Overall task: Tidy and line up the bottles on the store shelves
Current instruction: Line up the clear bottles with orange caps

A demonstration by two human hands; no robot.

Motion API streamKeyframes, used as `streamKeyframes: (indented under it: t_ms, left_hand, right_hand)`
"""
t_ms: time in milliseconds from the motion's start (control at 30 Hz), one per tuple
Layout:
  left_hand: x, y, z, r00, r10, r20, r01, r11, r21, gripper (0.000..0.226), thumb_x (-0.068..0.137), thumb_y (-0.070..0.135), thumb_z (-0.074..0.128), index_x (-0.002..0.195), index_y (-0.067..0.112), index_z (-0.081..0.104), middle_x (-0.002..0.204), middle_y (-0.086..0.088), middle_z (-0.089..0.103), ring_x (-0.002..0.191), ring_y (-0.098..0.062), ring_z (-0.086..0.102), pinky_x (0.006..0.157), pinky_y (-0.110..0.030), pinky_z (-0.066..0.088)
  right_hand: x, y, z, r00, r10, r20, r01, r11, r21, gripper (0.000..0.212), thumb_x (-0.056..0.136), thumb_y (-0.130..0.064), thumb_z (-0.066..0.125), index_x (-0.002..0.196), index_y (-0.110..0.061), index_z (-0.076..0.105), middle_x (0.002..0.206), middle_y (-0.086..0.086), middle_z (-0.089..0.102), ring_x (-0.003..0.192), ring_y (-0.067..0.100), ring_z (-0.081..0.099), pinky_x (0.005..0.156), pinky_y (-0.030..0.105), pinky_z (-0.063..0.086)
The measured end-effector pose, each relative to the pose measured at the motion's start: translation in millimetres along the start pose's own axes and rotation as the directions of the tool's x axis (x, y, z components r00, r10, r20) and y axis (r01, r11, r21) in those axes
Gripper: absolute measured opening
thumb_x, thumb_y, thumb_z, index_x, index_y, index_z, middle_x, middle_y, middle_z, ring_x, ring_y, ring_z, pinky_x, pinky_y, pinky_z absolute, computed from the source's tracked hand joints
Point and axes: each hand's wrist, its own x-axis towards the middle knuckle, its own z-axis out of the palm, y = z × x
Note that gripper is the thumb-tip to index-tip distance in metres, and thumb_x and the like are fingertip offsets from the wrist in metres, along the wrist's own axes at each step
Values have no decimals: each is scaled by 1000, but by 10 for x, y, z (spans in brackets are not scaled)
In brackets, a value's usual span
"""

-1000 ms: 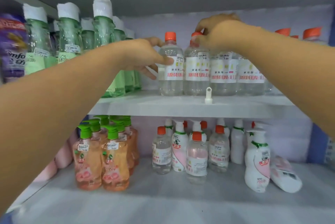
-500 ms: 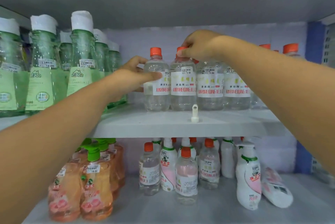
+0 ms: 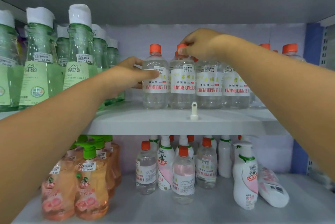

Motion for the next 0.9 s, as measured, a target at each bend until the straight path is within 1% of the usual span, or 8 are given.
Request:
streamKeyframes:
  t_ms: [67,133,233,333,433,733,833,900]
  left_hand:
    - [-6,-5,3,1000,-4,9,4,999,-48,43,89,31,77,125,21,54,113,-4,73,93,-16,76,88,-32,59]
    - [-13,-7,19,1000,-6,5,6,998,-64,38,91,33,73,124,24,55,114,-3,73,93,-15,76,82,-30,59]
    - [-13,-11,43,999,19,-25,-19,1000,-3,53,84,47,78,126,24,56,109,0,73,90,-12,76,76,-26,59]
    - [-9,-32,26,999,30,-18,-30,1000,4,55,79,45,81,124,22,59,106,1,75,90,-12,77,87,-31,60]
    - [-10,-40,-10,999,27,23,-26,999,-29,50,83,40,80,125,20,60,110,0,77,96,-15,76,96,-37,57]
    - [-35,-33,-1,999,16,49,-12,996,-93,40,93,29,72,129,18,59,117,-3,75,98,-13,76,84,-24,59]
    - [-55,-27,5,999,7,49,-2,994,-108,47,92,31,73,133,17,56,119,-3,74,97,-13,76,80,-22,60]
    - [-109,-12,19,999,11,37,-11,1000,-9,64,89,43,73,143,20,49,127,1,70,98,-13,75,81,-24,59]
  right_hand:
    - [0,-11,-1,1000,9,2,-9,1000,-12,29,100,-46,57,115,-26,73,98,-7,72,92,14,67,82,31,46]
    - [3,-13,8,1000,22,-10,-22,1000,-7,30,100,-47,58,115,-26,73,101,-6,72,91,14,66,83,31,46]
    - [13,9,56,999,16,-44,-15,1000,18,29,99,-47,59,114,-27,73,106,-6,72,93,15,65,85,32,47]
    - [3,5,64,998,21,-58,-18,999,37,25,99,-47,59,108,-28,73,104,-7,72,97,16,65,86,33,49]
    - [13,2,49,998,27,-59,-27,1000,12,22,97,-49,60,103,-30,72,105,-8,71,96,16,65,83,31,48]
    - [-15,-6,89,996,35,-77,-35,999,-7,36,98,-51,58,117,-23,72,114,-3,70,102,19,62,85,32,46]
    - [-42,-20,114,994,54,-97,-52,998,20,34,98,-50,58,118,-26,71,100,-12,67,102,17,62,86,31,46]
    - [-46,-27,138,991,71,-114,-72,997,-5,35,96,-53,59,119,-29,69,107,-11,68,107,19,62,93,34,50]
